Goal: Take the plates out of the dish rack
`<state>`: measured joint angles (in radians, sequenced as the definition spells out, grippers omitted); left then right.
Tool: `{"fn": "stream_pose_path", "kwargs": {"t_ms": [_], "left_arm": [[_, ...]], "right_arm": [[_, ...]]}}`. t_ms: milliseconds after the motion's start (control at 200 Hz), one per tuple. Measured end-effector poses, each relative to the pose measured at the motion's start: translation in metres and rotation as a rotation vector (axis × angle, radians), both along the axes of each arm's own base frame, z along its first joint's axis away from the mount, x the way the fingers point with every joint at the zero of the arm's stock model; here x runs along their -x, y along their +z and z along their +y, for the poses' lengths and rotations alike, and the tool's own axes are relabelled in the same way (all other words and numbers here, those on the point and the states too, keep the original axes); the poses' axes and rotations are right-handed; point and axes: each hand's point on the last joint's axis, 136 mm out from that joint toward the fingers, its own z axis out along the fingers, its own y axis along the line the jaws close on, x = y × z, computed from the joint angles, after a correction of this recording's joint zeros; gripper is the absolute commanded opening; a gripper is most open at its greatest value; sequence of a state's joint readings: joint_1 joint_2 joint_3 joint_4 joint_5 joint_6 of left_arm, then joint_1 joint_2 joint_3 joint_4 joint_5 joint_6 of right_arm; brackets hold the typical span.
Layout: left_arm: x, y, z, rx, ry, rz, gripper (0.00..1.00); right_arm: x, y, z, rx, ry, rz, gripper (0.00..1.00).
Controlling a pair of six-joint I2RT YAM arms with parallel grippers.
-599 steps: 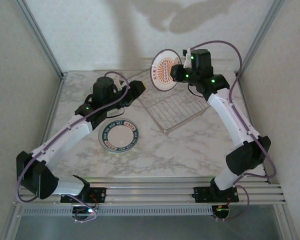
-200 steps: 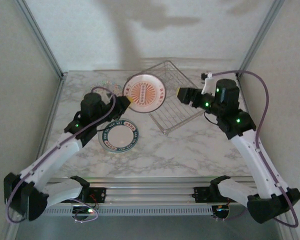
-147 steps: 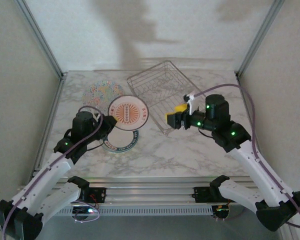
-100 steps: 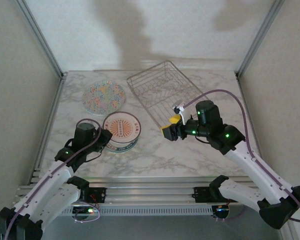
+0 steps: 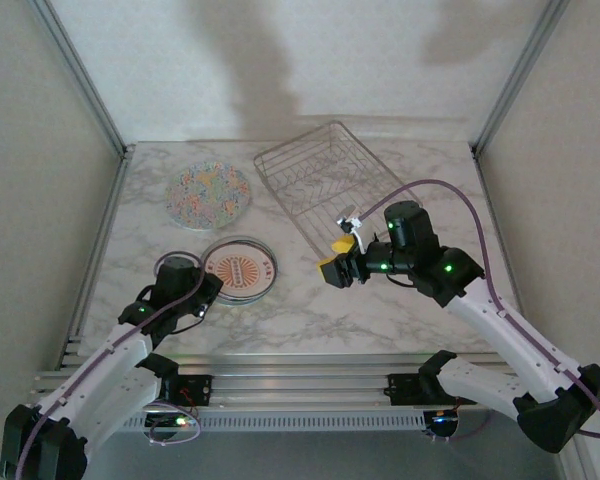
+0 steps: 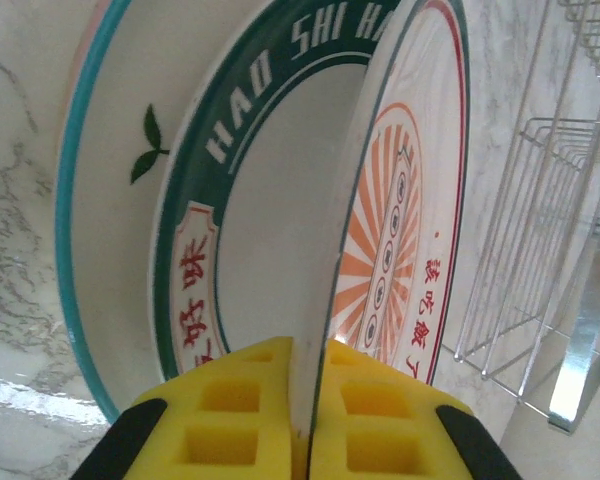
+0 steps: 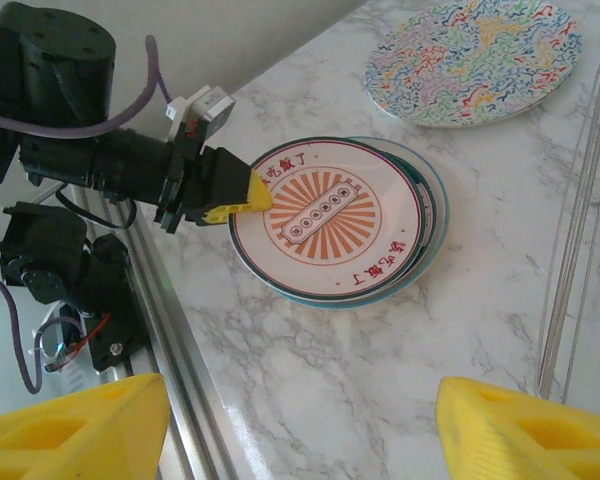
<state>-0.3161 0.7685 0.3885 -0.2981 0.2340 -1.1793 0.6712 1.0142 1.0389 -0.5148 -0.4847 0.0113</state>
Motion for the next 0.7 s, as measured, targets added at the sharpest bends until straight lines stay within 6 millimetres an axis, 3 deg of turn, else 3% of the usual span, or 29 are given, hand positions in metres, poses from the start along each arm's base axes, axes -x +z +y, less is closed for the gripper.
{"fn": "stream_pose_path", "kwargs": {"t_ms": [220, 285, 516, 701], "left_arm": [[-0.0023, -0.0055, 0.0008, 0.008, 0.014, 0.004, 0.00], [-0.0026, -0.0069, 0.0009, 0.008, 0.016, 0.010, 0.11], [-0.0026, -0.0094, 0.0013, 0.006, 0.019, 0.024, 0.38], [-0.0048, -0.0015, 0.0045, -0.023, 0.024, 0.031, 0.54]], "right_arm": [[-0.0014, -0.0016, 0.0036, 0.002, 0.010, 0.012, 0.72], [-0.0022, -0.0020, 0.0044, 0.004, 0.010, 0.015, 0.72], [-0.0047, -0.0048, 0.0065, 0.011, 0.009, 0.026, 0.72], [-0.0061, -0.0012, 0.0076, 0.006, 0.009, 0.021, 0.72]]}}
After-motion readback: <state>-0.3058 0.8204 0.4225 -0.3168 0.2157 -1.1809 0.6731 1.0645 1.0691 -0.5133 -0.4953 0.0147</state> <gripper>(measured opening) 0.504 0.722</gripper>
